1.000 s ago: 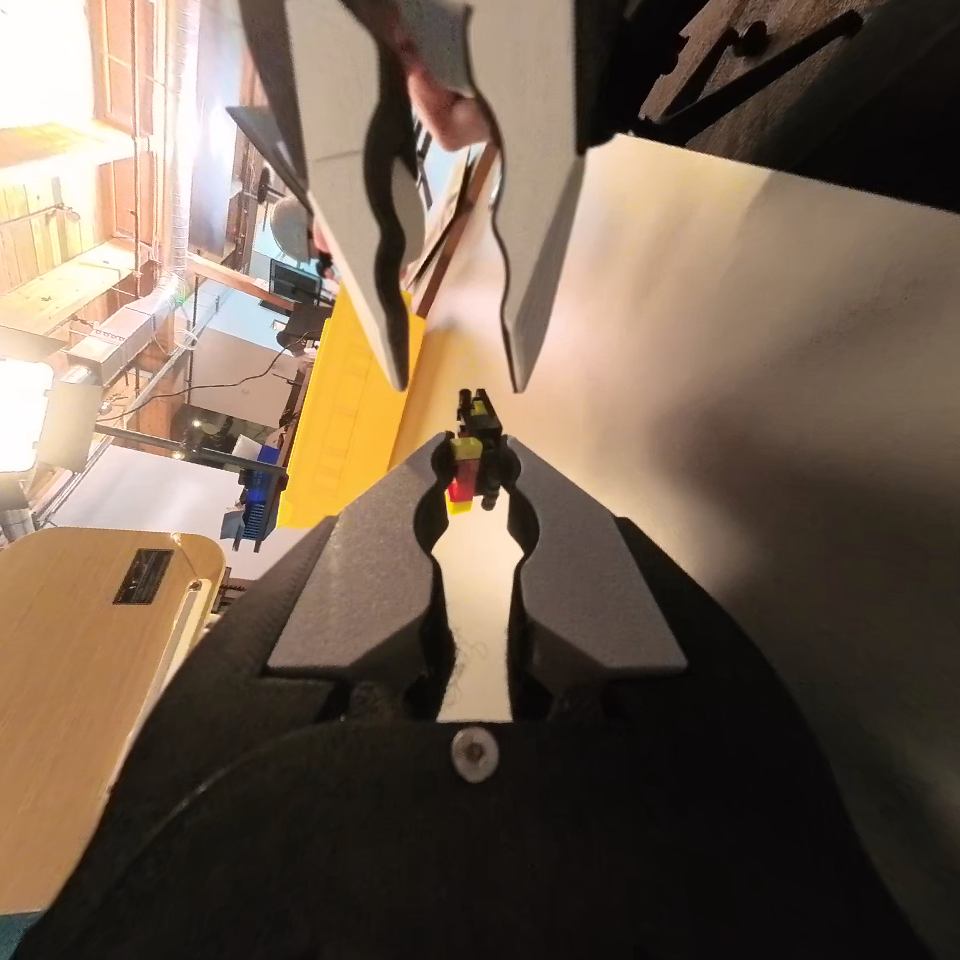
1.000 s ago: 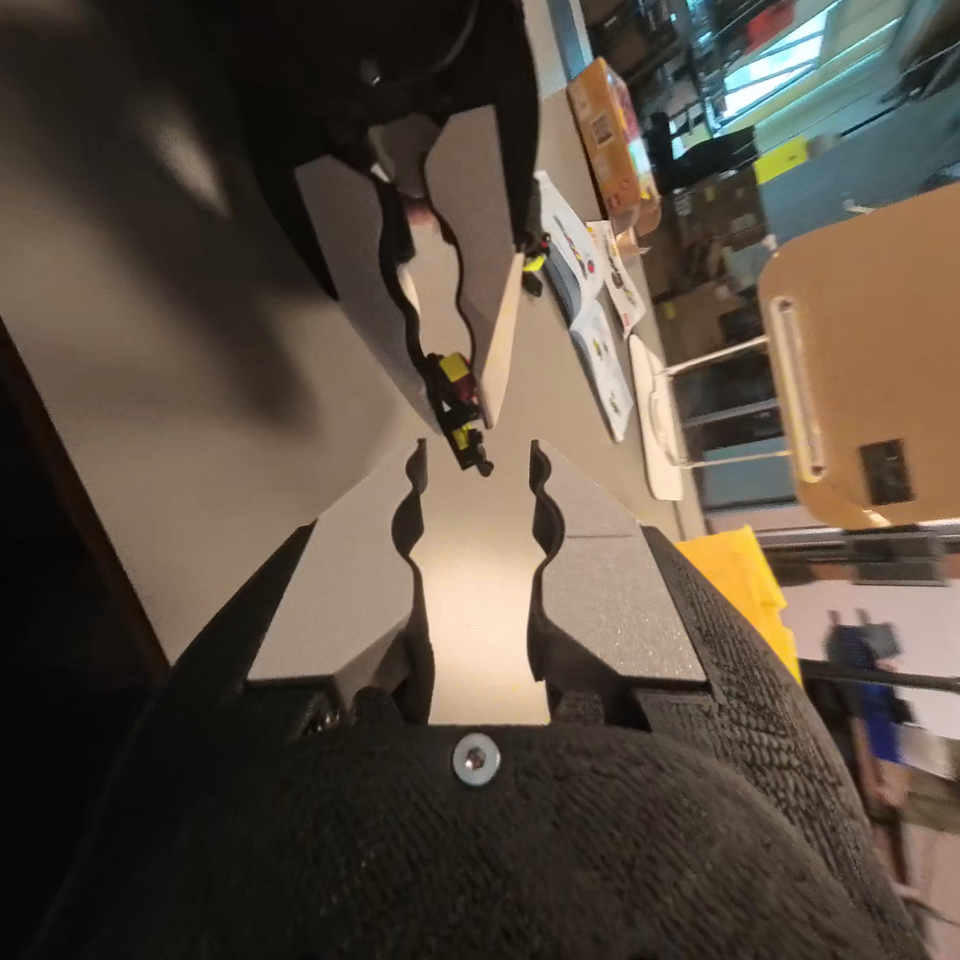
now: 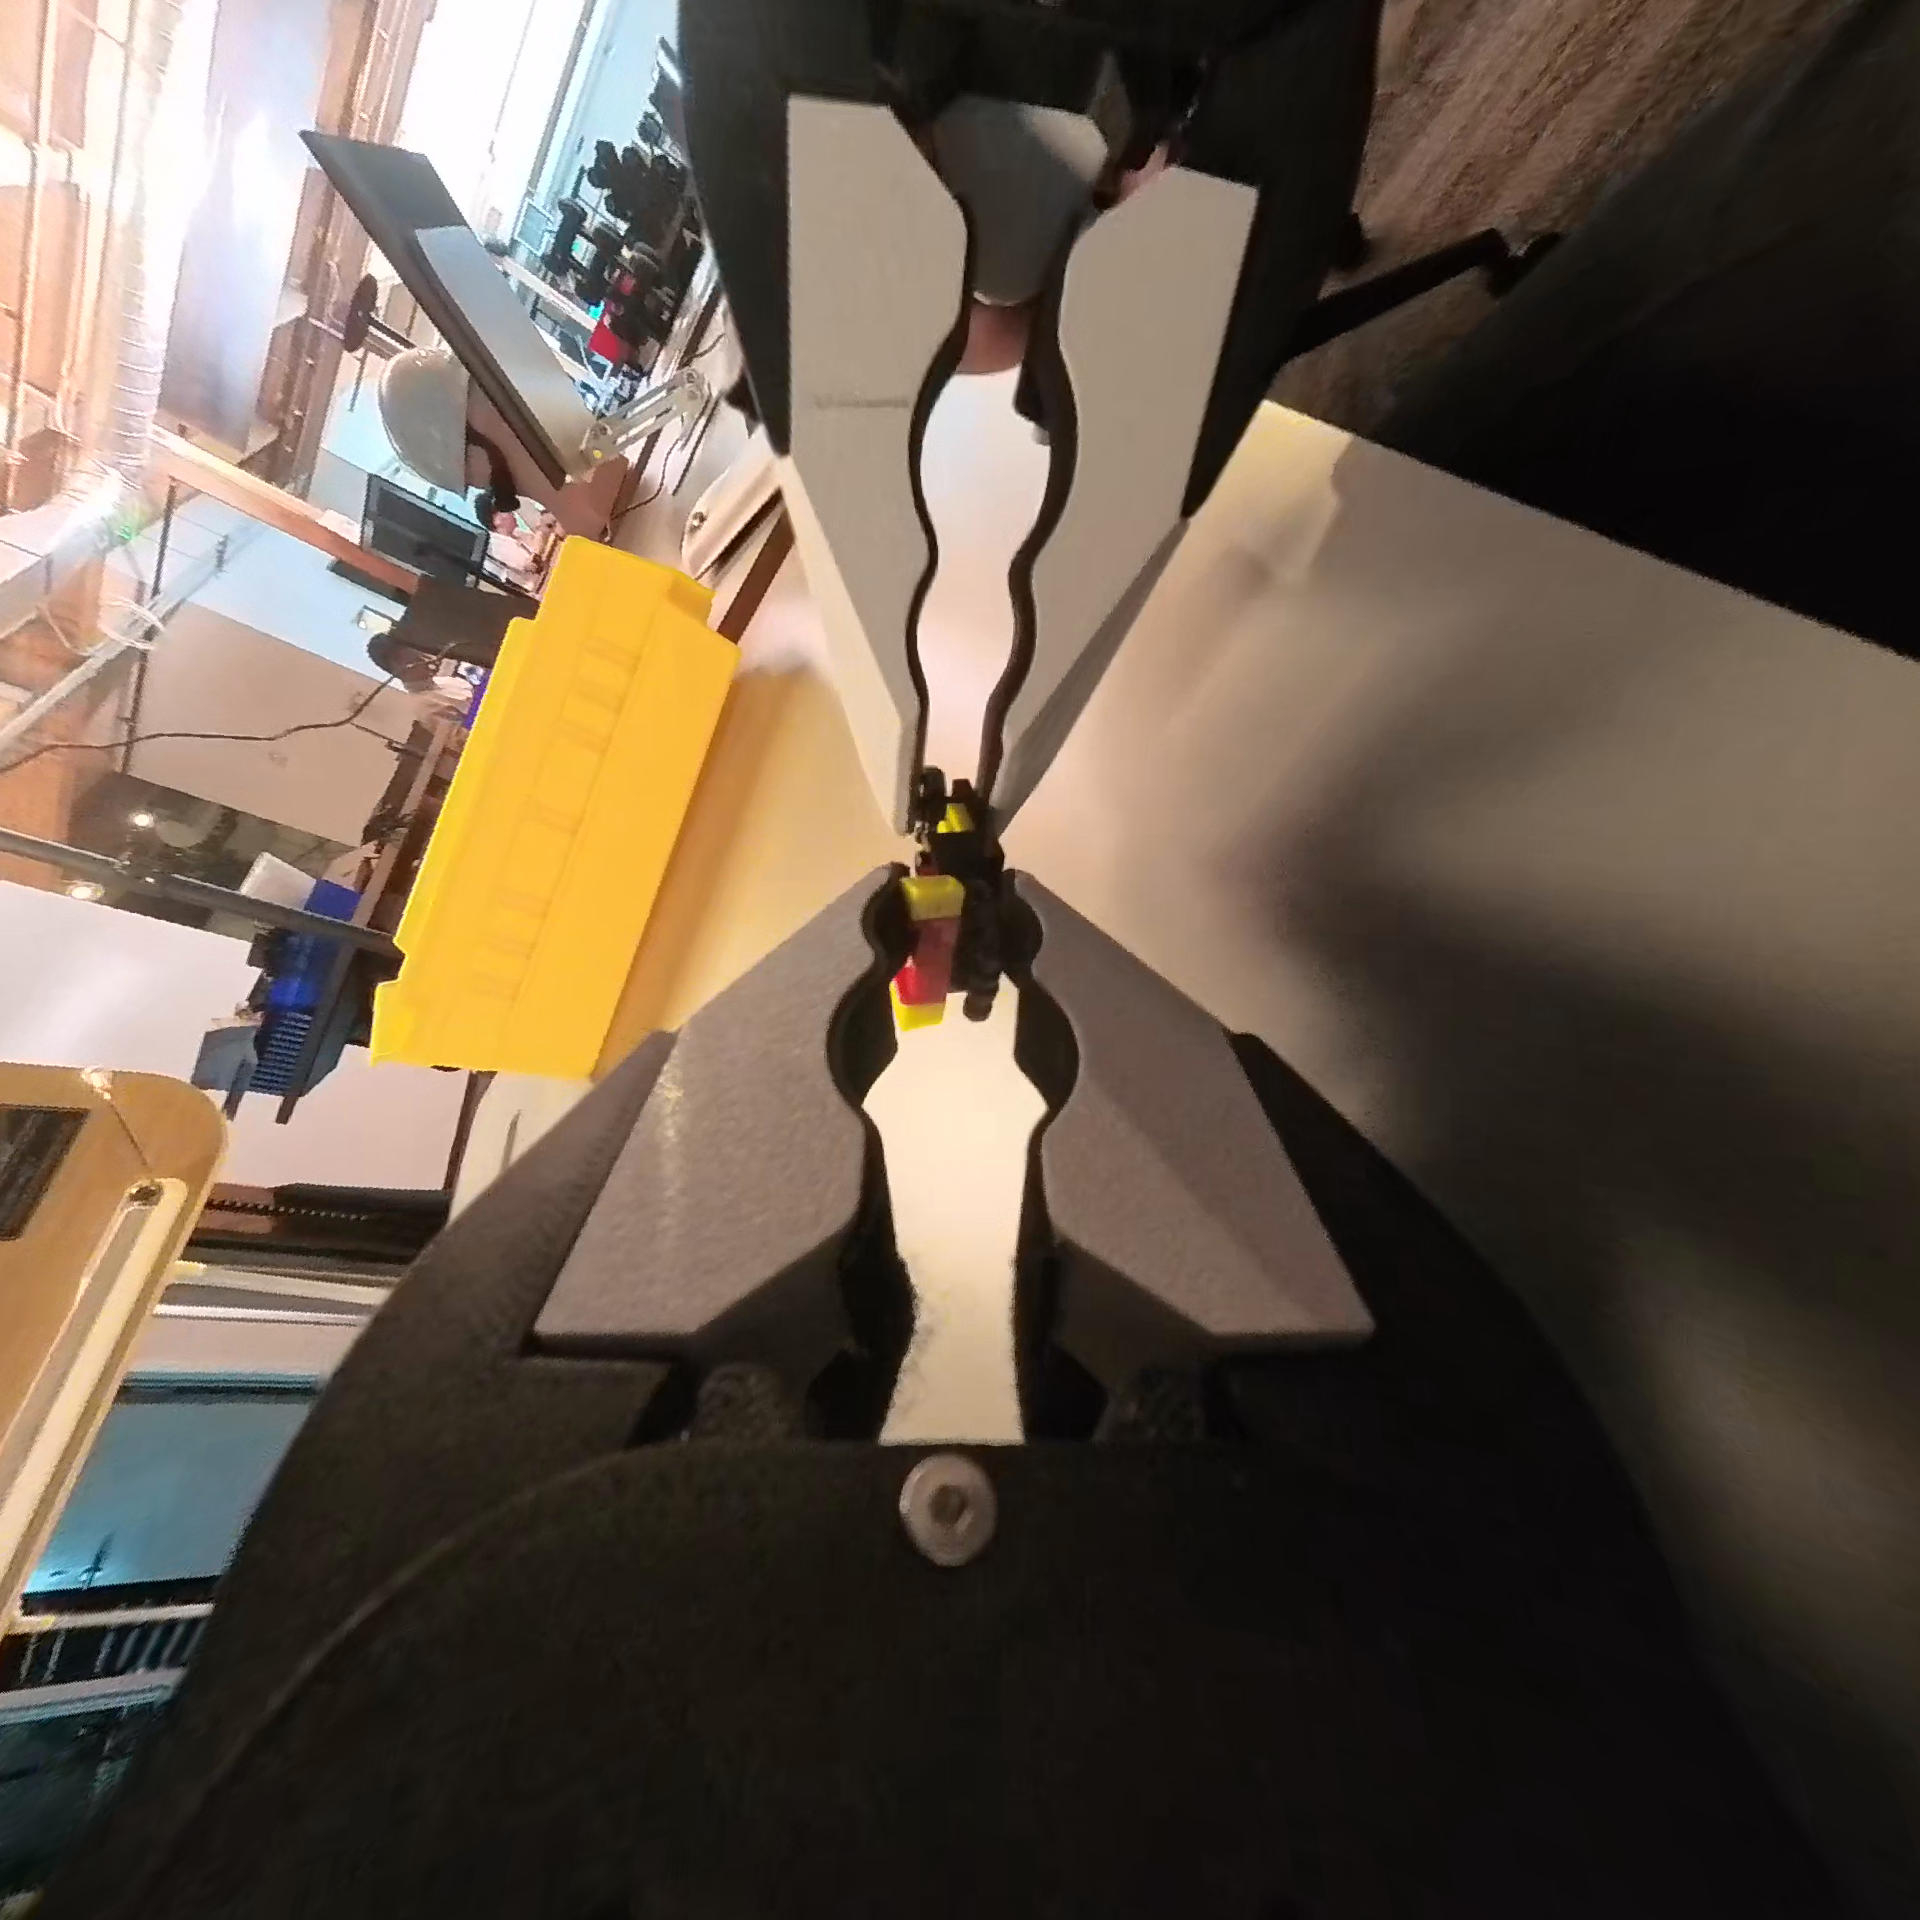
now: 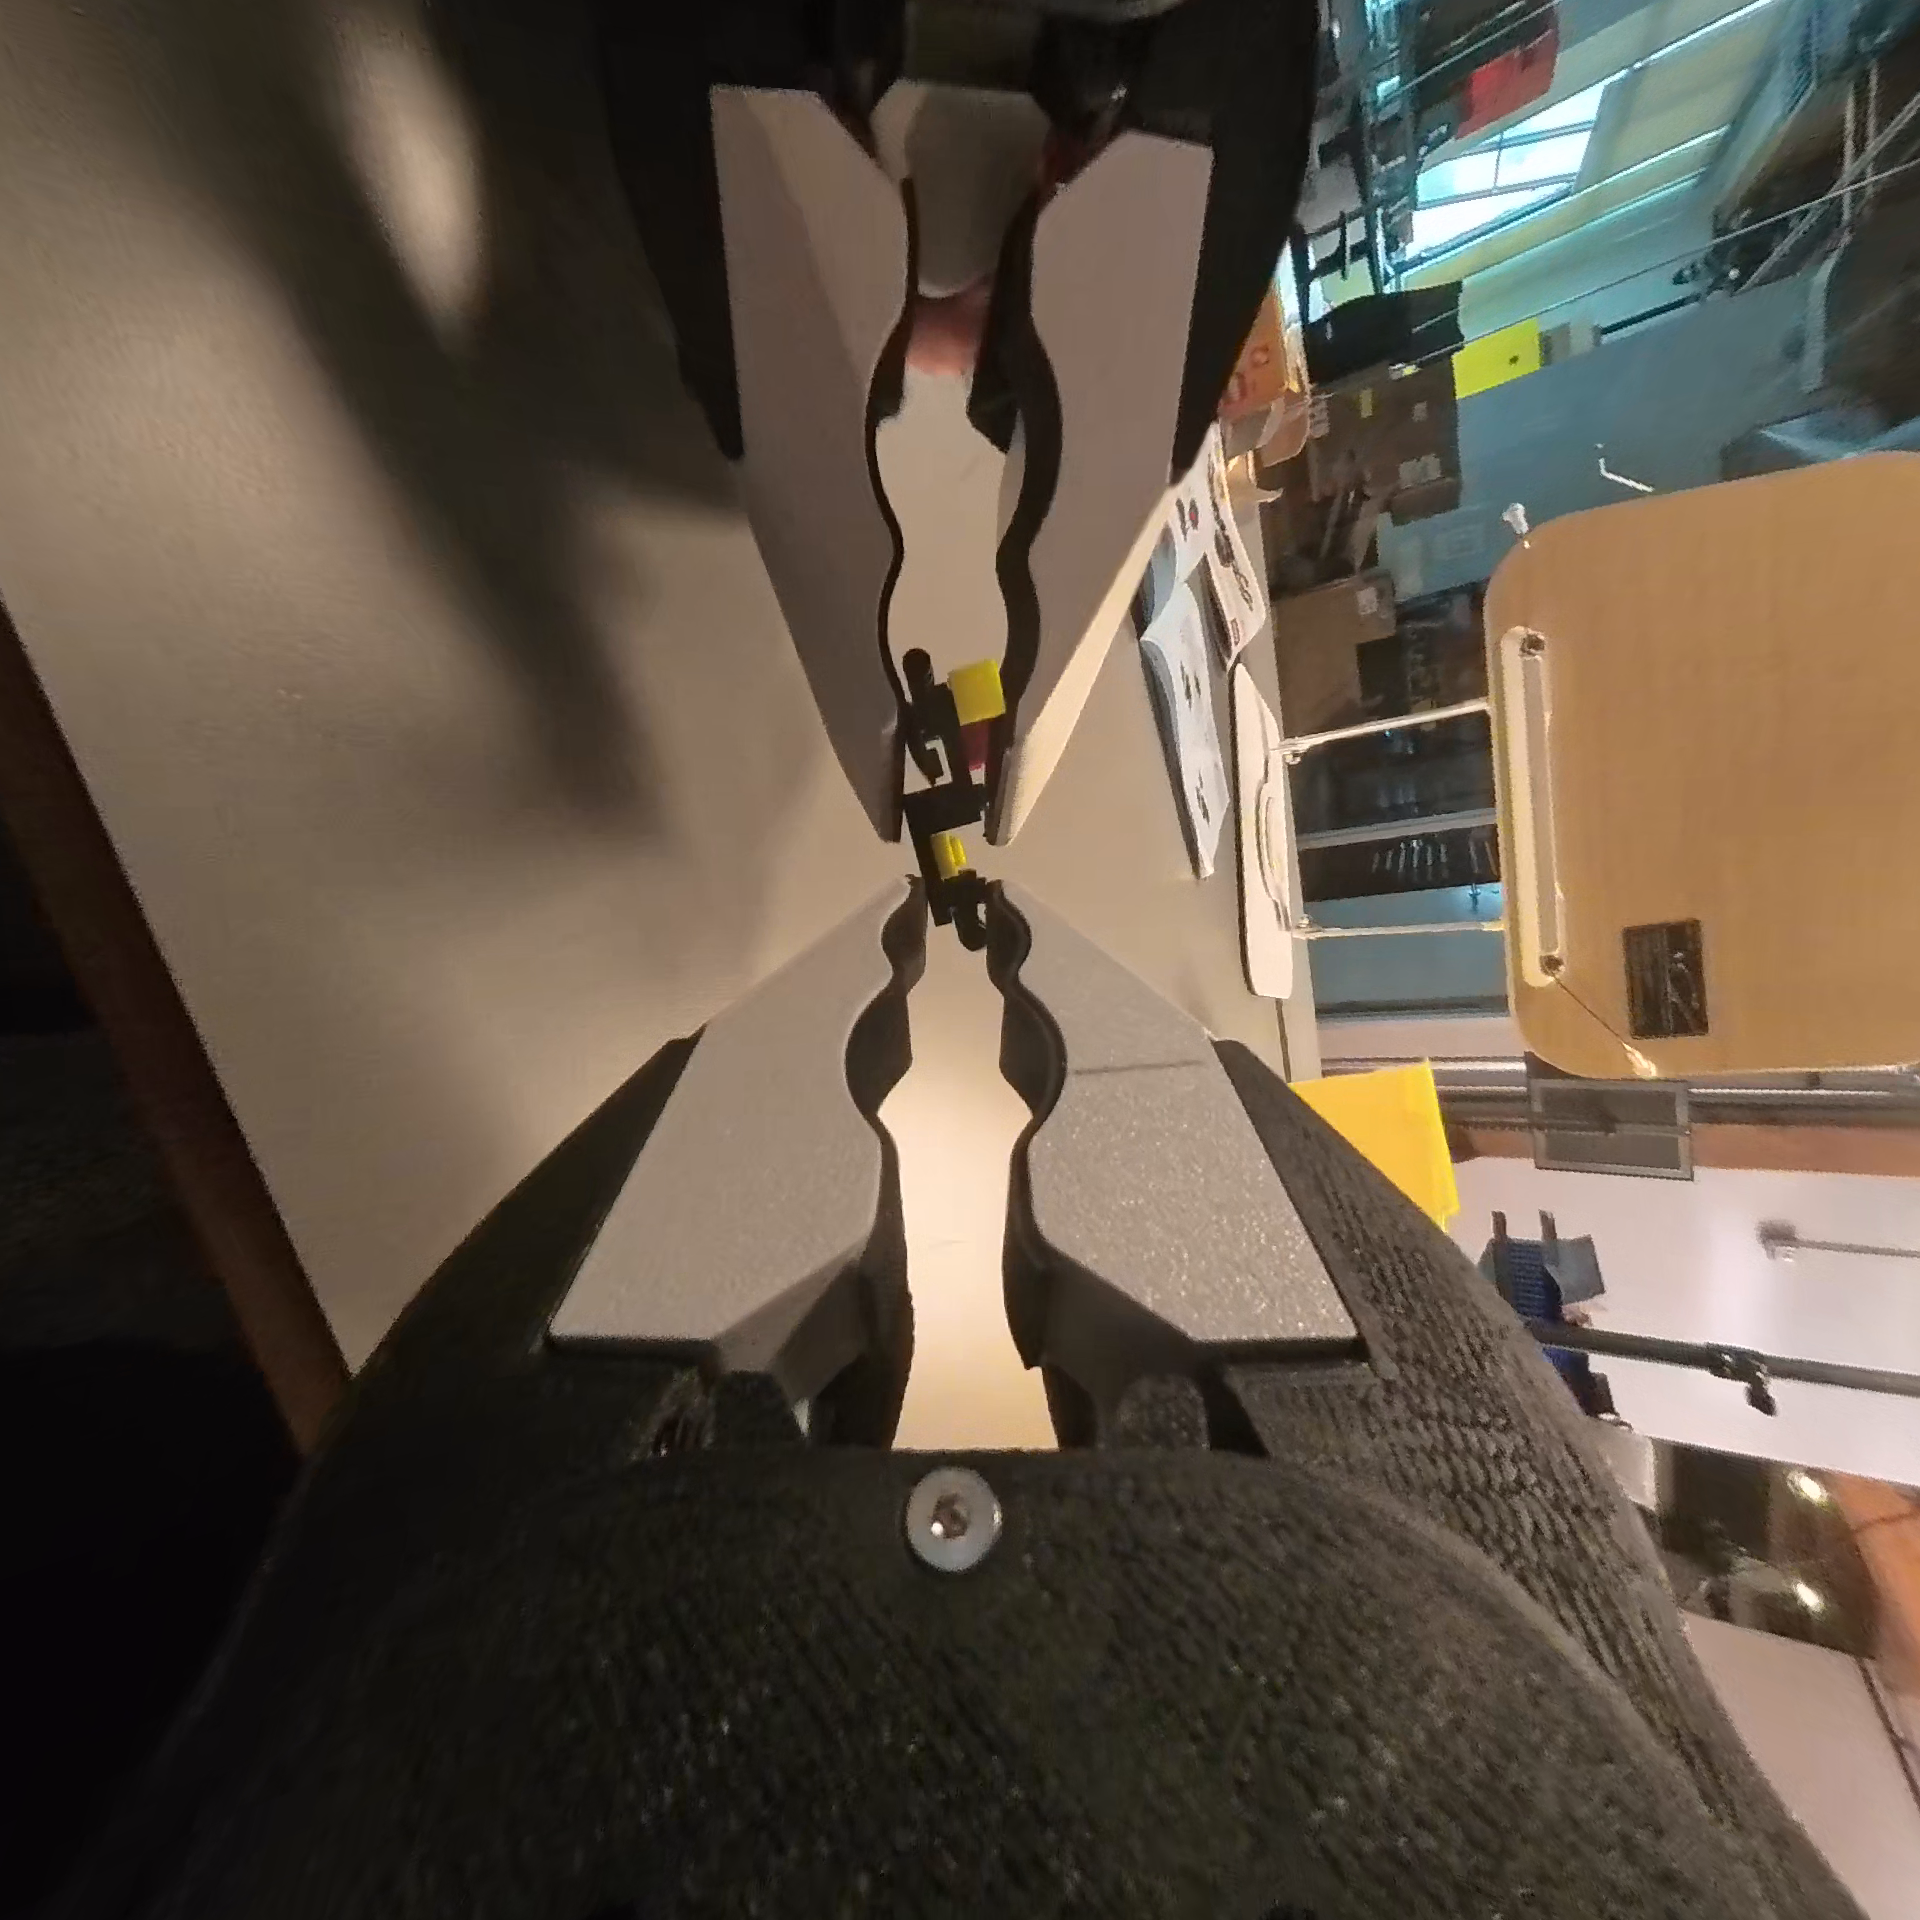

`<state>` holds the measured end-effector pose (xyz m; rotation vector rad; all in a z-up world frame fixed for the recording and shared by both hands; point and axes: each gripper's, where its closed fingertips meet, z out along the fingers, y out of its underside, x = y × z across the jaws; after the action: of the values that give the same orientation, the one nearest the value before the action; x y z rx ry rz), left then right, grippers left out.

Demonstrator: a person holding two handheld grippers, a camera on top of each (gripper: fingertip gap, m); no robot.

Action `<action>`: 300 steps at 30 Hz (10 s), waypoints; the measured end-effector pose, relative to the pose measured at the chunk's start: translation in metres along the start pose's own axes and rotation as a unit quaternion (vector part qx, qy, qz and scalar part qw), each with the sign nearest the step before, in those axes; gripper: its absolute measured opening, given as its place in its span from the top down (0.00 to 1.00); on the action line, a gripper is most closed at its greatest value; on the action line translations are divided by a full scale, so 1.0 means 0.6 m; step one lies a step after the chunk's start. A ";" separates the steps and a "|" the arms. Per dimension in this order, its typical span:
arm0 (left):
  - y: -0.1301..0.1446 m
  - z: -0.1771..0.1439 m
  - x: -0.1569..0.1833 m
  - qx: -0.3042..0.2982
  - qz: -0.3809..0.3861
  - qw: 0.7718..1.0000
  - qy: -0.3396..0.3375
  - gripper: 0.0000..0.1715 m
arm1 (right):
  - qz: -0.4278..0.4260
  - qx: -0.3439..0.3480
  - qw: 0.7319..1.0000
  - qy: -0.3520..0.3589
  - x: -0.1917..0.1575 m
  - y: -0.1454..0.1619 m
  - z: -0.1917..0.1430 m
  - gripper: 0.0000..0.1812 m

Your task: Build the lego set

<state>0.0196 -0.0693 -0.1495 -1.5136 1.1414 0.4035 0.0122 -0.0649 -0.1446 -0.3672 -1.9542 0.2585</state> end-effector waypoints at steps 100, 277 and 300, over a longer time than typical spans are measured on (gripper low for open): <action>0.082 -0.042 -0.131 -0.088 -0.090 0.967 -0.223 0.91 | 0.372 0.202 0.859 0.290 0.363 0.097 0.277 0.89; 0.094 -0.056 -0.009 -0.250 -0.372 0.889 -0.096 0.80 | 0.416 0.120 0.824 0.365 0.310 0.183 0.107 0.92; 0.110 -0.041 -0.018 -0.238 -0.467 0.846 -0.093 0.89 | 0.395 0.121 0.841 0.350 0.302 0.165 0.113 0.92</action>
<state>-0.0478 -0.0792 -0.1709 -2.2012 0.0412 0.1382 -0.1041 0.0933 -0.0516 -0.9459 -0.9483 0.7734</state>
